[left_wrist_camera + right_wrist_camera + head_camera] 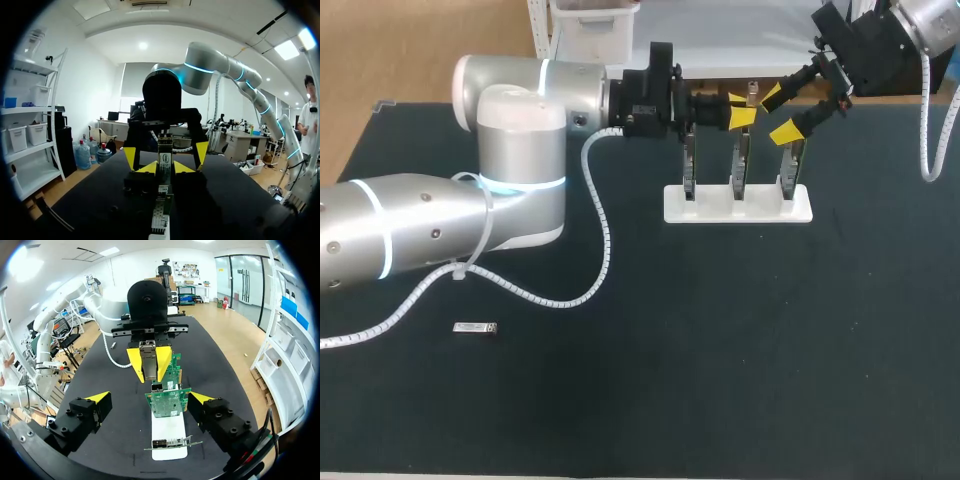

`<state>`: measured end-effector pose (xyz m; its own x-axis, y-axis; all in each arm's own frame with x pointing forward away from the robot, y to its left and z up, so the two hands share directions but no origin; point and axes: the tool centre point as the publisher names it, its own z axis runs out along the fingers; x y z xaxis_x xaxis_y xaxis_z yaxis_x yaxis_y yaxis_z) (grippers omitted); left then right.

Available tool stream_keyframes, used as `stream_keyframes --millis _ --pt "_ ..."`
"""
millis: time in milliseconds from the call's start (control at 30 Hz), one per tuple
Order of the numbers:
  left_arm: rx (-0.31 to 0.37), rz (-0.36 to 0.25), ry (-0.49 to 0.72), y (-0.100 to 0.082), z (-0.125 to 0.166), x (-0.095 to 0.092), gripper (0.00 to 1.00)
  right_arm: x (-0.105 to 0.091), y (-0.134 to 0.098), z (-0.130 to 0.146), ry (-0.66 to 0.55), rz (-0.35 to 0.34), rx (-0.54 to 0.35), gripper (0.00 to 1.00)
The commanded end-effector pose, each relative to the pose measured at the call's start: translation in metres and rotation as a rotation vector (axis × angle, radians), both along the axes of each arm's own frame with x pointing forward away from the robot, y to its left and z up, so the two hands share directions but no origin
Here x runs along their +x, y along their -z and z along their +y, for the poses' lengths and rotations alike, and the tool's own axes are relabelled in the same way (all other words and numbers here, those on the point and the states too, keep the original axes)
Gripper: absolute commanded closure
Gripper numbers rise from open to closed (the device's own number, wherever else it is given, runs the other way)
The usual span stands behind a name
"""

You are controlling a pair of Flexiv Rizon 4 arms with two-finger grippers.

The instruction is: Pick up the optical module with the left hand, and insert it into the network port with the right hand.

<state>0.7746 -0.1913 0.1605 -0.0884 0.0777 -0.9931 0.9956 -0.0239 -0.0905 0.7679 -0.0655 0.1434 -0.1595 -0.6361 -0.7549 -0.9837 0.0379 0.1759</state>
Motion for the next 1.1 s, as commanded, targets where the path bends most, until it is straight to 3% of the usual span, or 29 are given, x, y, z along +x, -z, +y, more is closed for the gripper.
stream_keyframes --millis 33,533,1100 --pt "0.002 0.000 -0.002 0.000 0.000 -0.001 1.00 0.000 -0.003 -0.002 -0.006 -0.005 0.007 0.00" --pt "0.002 0.000 -0.002 0.000 0.000 -0.001 1.00 0.011 -0.039 0.000 0.016 -0.073 0.054 0.00" --pt "0.002 0.000 -0.002 0.000 0.000 -0.001 1.00 0.005 -0.046 0.019 -0.005 -0.054 0.108 0.00"
